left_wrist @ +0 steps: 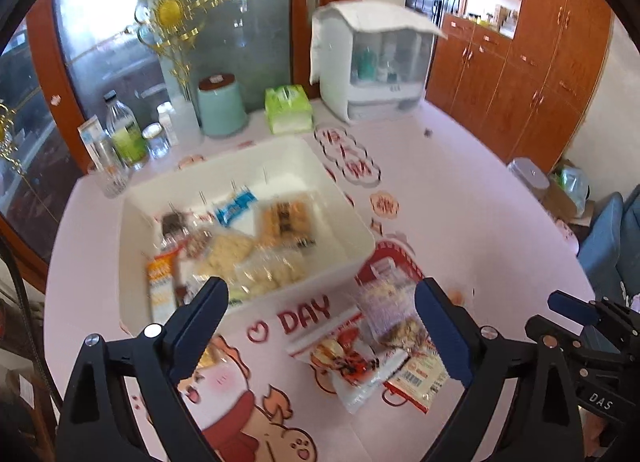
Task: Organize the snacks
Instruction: 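Grasp the red-white bread packet with the left tool while the right tool grasps the Lipo biscuit packet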
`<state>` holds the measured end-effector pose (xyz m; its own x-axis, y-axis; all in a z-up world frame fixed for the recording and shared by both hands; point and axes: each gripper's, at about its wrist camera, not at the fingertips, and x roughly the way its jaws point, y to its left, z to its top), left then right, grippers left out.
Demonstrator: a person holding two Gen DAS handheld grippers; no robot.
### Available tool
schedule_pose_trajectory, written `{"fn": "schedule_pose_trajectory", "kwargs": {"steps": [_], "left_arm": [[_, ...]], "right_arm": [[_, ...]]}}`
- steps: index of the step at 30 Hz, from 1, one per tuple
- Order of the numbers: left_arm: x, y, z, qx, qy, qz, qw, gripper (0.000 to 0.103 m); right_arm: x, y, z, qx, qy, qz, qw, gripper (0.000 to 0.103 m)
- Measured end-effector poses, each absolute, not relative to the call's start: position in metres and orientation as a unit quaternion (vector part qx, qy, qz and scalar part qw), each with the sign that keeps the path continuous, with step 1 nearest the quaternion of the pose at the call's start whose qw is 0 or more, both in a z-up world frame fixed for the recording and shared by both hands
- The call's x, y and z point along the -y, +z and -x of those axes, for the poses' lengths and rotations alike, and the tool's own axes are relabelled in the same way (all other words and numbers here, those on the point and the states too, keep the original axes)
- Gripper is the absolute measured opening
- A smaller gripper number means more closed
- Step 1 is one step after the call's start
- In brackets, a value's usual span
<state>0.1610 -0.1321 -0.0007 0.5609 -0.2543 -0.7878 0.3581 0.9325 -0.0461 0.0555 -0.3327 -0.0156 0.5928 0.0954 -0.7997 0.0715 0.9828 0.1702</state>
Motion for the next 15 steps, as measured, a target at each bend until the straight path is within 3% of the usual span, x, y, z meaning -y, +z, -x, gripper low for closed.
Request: {"fn": "schedule_pose_trajectory", "kwargs": {"steps": [15], "left_arm": [[0.155, -0.138, -0.185, -0.552, -0.101, -0.050, 0.826, 0.094]], "right_arm": [[0.323, -0.117, -0.054, -0.513, 0.037, -0.098, 0.852, 0.051]]}}
